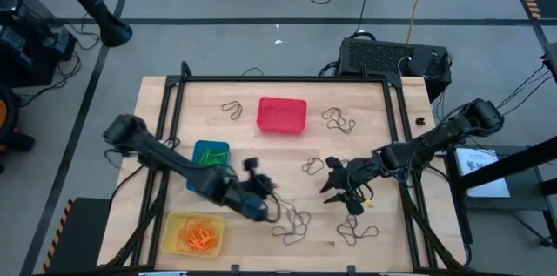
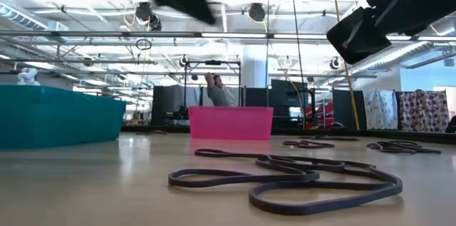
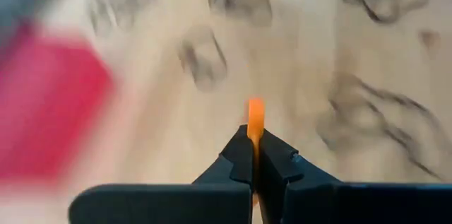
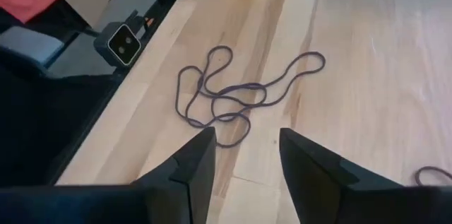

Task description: Sort rubber bands into baskets

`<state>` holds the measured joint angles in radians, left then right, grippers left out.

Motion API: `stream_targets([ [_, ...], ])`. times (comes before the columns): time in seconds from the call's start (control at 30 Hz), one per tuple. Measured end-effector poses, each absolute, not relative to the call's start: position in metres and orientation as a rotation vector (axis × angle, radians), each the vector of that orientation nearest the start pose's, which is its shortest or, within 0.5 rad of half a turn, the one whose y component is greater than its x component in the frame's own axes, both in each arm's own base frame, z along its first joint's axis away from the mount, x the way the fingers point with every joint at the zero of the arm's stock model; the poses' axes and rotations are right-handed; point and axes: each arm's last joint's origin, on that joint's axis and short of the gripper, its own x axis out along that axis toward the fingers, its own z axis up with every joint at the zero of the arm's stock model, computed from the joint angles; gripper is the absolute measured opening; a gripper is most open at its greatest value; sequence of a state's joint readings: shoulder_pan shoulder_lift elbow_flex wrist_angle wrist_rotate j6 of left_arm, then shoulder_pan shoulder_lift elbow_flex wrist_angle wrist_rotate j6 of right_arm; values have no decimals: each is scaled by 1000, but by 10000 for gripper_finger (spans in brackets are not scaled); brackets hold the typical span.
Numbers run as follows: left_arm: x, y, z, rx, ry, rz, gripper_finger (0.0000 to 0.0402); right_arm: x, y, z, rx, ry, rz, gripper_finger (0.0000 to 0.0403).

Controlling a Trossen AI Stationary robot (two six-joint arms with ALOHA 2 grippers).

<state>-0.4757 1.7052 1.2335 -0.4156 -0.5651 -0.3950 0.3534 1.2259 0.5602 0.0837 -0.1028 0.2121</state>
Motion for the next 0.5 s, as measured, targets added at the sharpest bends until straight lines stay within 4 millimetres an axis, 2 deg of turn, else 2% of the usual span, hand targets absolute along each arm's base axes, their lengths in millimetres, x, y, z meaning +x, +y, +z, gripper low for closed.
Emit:
stream_targets([
  [0.1,296,-155,244,-210,933,195,2,225,86,195,94,618,390,153],
  [0.2,274,-166,248,-472,1098,191,2,225,86,195,41,606,407,153],
  [0.4,246,-195,246,-770,1320,232,2,225,86,195,-10,595,422,153],
  [0.5,233,-204,245,-840,1374,313,2,225,86,194,-12,604,422,153],
])
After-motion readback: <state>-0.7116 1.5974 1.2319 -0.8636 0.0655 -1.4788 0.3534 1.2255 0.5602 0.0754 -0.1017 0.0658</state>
